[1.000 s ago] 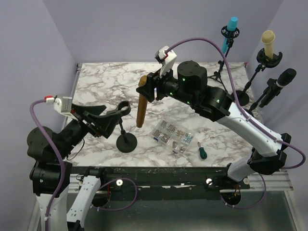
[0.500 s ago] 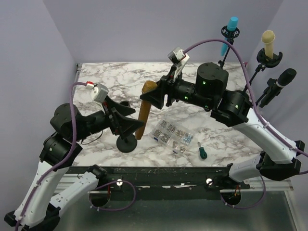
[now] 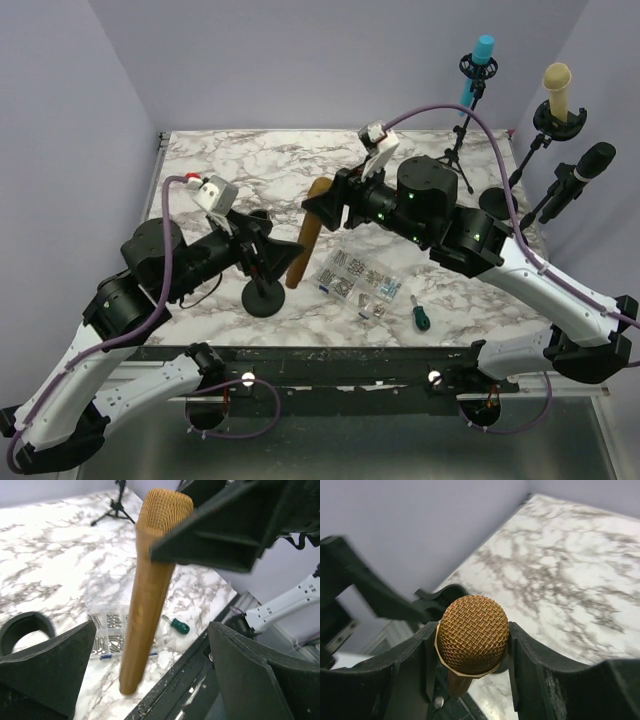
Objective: Remove the microphone from the stand
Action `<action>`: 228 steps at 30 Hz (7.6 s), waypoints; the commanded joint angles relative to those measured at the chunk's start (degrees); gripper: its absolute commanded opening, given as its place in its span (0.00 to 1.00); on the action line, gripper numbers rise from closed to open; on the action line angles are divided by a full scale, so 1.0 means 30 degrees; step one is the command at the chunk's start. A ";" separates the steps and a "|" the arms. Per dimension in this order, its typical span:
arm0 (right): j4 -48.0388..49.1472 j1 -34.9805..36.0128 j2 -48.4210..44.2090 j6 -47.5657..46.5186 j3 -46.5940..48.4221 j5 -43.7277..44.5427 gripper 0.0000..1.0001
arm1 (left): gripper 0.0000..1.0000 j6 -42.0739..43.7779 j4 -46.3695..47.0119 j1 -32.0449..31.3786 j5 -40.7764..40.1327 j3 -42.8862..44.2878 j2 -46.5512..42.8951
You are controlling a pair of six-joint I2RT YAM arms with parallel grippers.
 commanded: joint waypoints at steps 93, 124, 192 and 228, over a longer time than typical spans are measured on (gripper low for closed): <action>-0.0437 -1.1706 2.5057 2.2842 1.0561 0.3903 0.67 | 0.98 -0.0501 -0.3645 -0.0114 -0.6533 -0.2014 -0.9574; 0.3629 -1.1464 1.3060 1.0666 0.0707 -0.4045 1.00 | 0.98 0.1432 -0.3908 -0.0095 -0.8148 0.1566 -0.6433; 1.4646 0.1434 0.4829 2.3012 -0.7673 -0.1849 0.77 | 0.98 0.6347 0.9626 0.5423 -1.2454 -0.4712 -0.4209; 1.4250 0.1734 0.5819 2.3636 -1.1134 -0.1313 0.48 | 0.98 0.6315 0.9714 0.5423 -1.2532 -0.4851 -0.3918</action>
